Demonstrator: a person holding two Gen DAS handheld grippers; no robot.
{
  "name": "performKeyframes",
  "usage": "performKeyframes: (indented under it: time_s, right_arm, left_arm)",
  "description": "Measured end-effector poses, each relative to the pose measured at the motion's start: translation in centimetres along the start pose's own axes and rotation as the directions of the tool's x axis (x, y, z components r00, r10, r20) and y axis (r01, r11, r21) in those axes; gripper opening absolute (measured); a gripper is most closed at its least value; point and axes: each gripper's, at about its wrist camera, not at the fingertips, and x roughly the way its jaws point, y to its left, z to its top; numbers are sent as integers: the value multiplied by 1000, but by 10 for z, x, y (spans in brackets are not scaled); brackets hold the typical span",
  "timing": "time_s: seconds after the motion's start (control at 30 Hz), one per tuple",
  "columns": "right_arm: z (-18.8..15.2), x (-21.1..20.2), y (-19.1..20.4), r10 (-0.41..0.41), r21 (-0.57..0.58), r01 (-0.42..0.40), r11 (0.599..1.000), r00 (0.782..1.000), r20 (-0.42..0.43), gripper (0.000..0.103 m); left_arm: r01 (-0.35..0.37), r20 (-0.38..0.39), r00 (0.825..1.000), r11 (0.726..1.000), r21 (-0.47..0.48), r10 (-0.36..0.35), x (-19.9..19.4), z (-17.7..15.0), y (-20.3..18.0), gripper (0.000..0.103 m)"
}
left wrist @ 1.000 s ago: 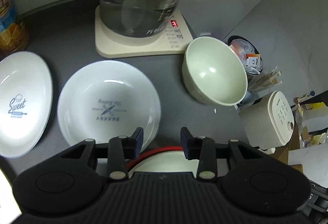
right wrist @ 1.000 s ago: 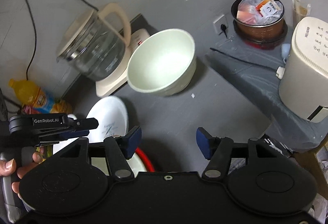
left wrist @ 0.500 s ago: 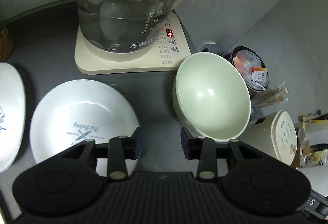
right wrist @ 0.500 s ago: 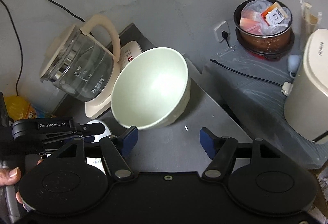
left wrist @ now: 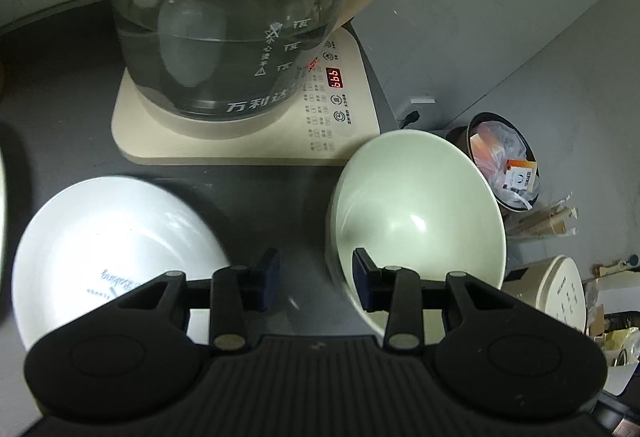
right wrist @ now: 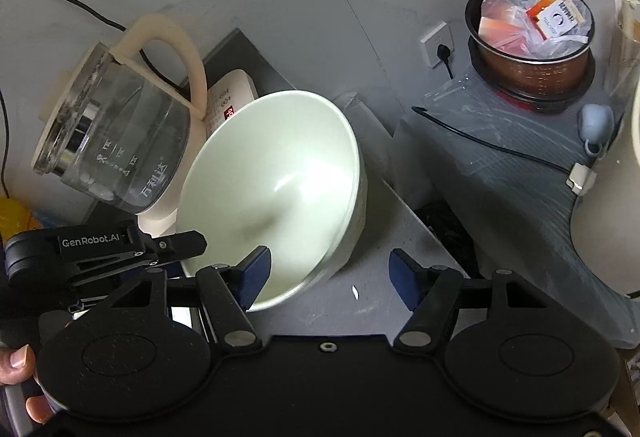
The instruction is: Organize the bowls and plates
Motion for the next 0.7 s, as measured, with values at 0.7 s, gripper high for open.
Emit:
performKeyframes:
  time_s: [0.7]
  right_arm:
    - [5,29,1,-23,0,23,1000,999,-48,25]
  left_arm:
    - [20,-50,998,995,-95,-25,37,0,-1,9]
